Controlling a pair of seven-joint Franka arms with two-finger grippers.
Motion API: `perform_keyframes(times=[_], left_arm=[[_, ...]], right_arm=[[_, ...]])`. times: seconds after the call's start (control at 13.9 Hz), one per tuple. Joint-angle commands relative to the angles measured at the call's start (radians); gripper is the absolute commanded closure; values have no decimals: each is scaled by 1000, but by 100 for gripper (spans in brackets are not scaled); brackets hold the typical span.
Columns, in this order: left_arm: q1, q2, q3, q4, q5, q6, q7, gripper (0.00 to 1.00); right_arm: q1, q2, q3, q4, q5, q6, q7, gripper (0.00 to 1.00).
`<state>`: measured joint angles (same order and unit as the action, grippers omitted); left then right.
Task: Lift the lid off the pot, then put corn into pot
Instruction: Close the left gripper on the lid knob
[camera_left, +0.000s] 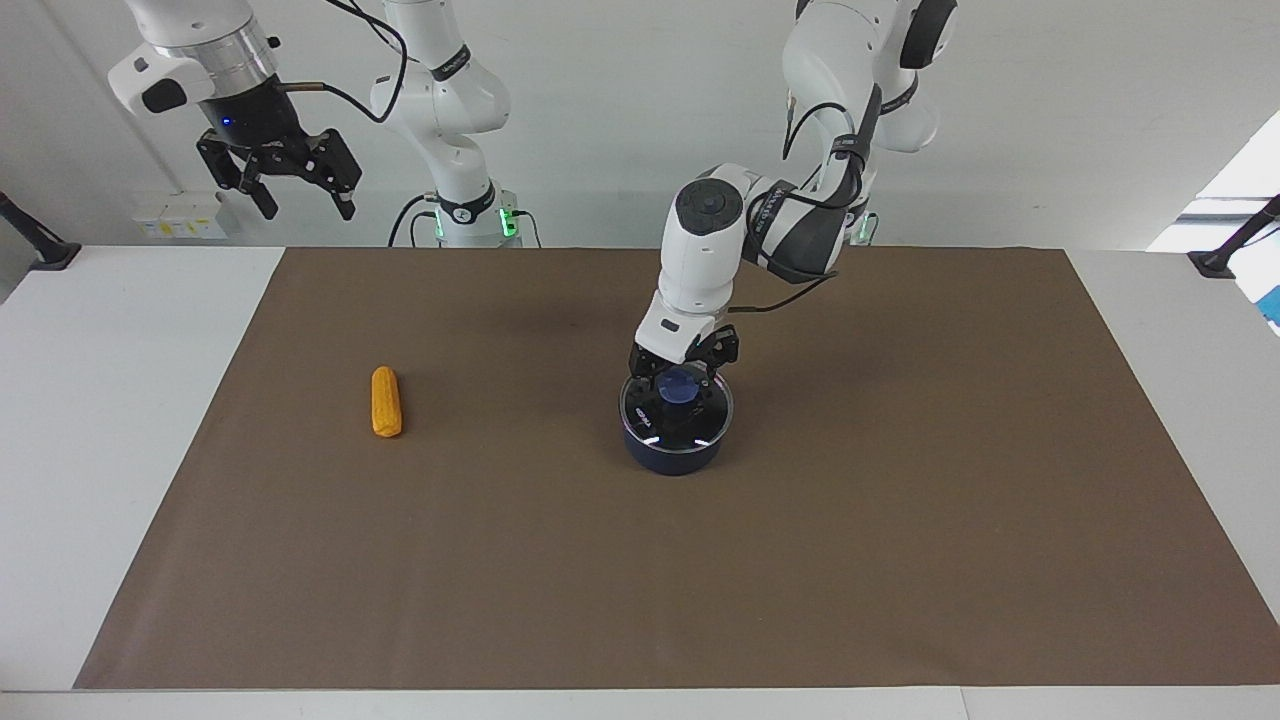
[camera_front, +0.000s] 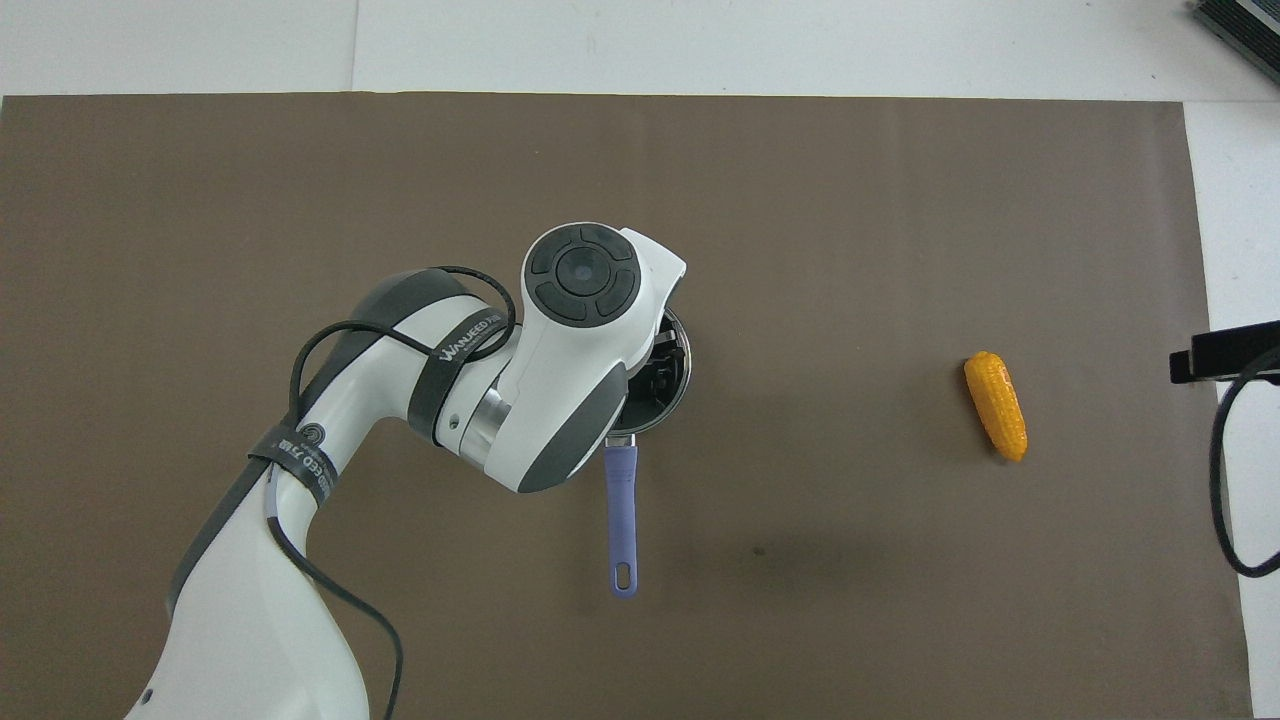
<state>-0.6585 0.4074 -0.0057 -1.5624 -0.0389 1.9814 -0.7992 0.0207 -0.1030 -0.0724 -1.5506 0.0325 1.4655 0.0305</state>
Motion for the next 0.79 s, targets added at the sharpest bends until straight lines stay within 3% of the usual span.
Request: perform_keyframes(times=[0.0, 0.72], left_arm=[[-16, 16, 16, 27, -12, 2, -14, 0], [-12, 31, 18, 24, 14, 36, -12, 0]], right_arm=[[-4, 11, 3, 17, 12, -1, 6, 0], [-4, 11, 3, 17, 12, -1, 6, 0]])
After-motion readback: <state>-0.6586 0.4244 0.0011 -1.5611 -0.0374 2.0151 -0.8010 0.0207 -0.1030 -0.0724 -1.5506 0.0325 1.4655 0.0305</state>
